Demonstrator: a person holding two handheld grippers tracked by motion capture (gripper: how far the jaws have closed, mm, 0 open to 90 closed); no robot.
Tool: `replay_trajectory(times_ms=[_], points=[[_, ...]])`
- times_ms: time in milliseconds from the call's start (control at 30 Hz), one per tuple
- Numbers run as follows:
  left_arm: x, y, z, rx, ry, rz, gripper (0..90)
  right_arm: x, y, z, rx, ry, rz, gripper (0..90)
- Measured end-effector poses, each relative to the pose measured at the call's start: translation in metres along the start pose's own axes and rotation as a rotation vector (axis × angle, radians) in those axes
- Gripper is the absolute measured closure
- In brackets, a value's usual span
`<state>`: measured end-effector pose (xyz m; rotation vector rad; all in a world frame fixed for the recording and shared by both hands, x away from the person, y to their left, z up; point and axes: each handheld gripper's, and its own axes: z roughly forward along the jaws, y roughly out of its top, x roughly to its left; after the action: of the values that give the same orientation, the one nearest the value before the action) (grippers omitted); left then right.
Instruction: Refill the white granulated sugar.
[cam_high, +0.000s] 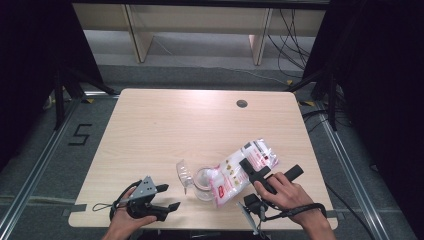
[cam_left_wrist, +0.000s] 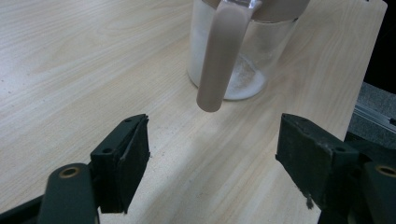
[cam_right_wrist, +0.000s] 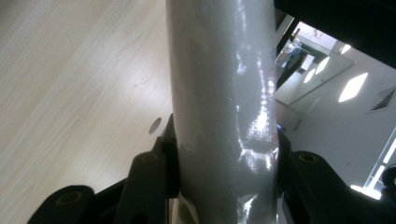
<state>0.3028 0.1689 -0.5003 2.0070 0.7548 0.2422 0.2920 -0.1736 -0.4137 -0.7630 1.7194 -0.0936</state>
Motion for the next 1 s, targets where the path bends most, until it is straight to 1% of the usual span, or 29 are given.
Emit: replay_trajectory(times_ms=[33,67,100,133,167,200,233,267,300,333,433,467,533,633,700,733,767,800,833,867,900,1000], points=[[-0.0001,-0.0004,0.0007,-0.011,-0.002,-0.001,24.9,0.0011,0.0003,0.0003,-0.003,-0.001,0.019,63.4],[0.0001,0.0001,-0.0003,0.002,0.0,0.002,24.9,0.0002,-0.0001,0.0003,-0.002,0.001,-0.001,63.4],[-0.0012,-0.001,0.001,-0.014,-0.005,-0.029,24.9,0.0004,0.0,0.0003,-0.002,0.008,0.007,63.5],[-0.0013,-0.0008,0.0003,-0.008,-0.002,-0.026,25.0,0.0019,0.0002,0.001,-0.007,0.003,0.024,63.5],[-0.0011,-0.001,0.001,-0.015,-0.005,-0.028,24.9,0.0024,0.0002,0.0014,-0.009,-0.001,0.026,63.5],[-0.0009,-0.0011,0.0014,-0.018,-0.006,-0.029,24.9,0.0022,0.0002,0.0014,-0.008,0.005,0.026,63.6],[-0.001,-0.0011,0.0014,-0.017,-0.006,-0.029,24.9,0.0004,-0.0012,0.0025,-0.021,-0.002,-0.019,63.6],[-0.0008,-0.001,0.0013,-0.017,-0.007,-0.023,24.9,0.0013,-0.0011,0.0023,-0.02,-0.002,-0.009,63.7],[-0.0005,-0.0002,-0.0002,0.002,-0.001,-0.008,24.9,0.0017,-0.0009,0.0022,-0.019,0.0,0.001,63.8],[0.0002,-0.0002,0.0002,-0.002,-0.005,0.0,24.9,0.0021,-0.0012,0.0022,-0.02,-0.002,-0.003,63.7],[0.0001,-0.0006,0.0011,-0.012,-0.01,-0.003,24.9,0.0023,-0.0016,0.0022,-0.018,-0.003,0.003,63.8],[-0.0002,-0.0007,0.0013,-0.016,-0.003,-0.002,24.9,0.0025,-0.0018,0.0023,-0.019,-0.002,0.006,63.8],[0.0001,-0.0004,0.0006,-0.005,-0.007,-0.002,24.9,0.0026,-0.0024,0.0027,-0.022,0.005,0.01,63.9],[0.0001,-0.0003,0.0002,-0.004,-0.003,-0.002,24.9,0.0027,-0.0024,0.0031,-0.023,0.005,0.011,63.9],[0.0003,-0.0009,0.0016,-0.024,-0.011,-0.001,24.9,0.0026,-0.0026,0.0034,-0.025,0.005,0.013,63.9],[0.0,-0.0001,-0.0001,0.0,-0.001,0.001,24.9,0.0031,-0.0026,0.0037,-0.027,0.002,0.017,63.9],[-0.0001,-0.0008,0.0012,-0.017,-0.003,-0.002,24.9,0.0031,-0.0026,0.0038,-0.027,0.004,0.017,63.9],[-0.0001,-0.0007,0.0011,-0.016,-0.003,-0.001,24.9,0.0037,-0.0023,0.0037,-0.024,0.007,0.027,64.0],[-0.0001,-0.0007,0.001,-0.016,-0.003,-0.001,24.9,0.0034,-0.0026,0.0038,-0.027,0.002,0.015,63.9],[0.0,0.0,-0.0001,0.001,0.0,0.001,24.9,0.0038,-0.0025,0.0038,-0.026,0.007,0.029,63.9],[0.0001,-0.0001,-0.0001,0.001,0.0,0.0,24.9,0.0036,-0.0032,0.0042,-0.029,0.005,0.019,63.9],[0.0001,-0.0002,0.0,-0.001,-0.001,0.002,24.9,0.004,-0.0033,0.0043,-0.029,0.007,0.021,64.0]])
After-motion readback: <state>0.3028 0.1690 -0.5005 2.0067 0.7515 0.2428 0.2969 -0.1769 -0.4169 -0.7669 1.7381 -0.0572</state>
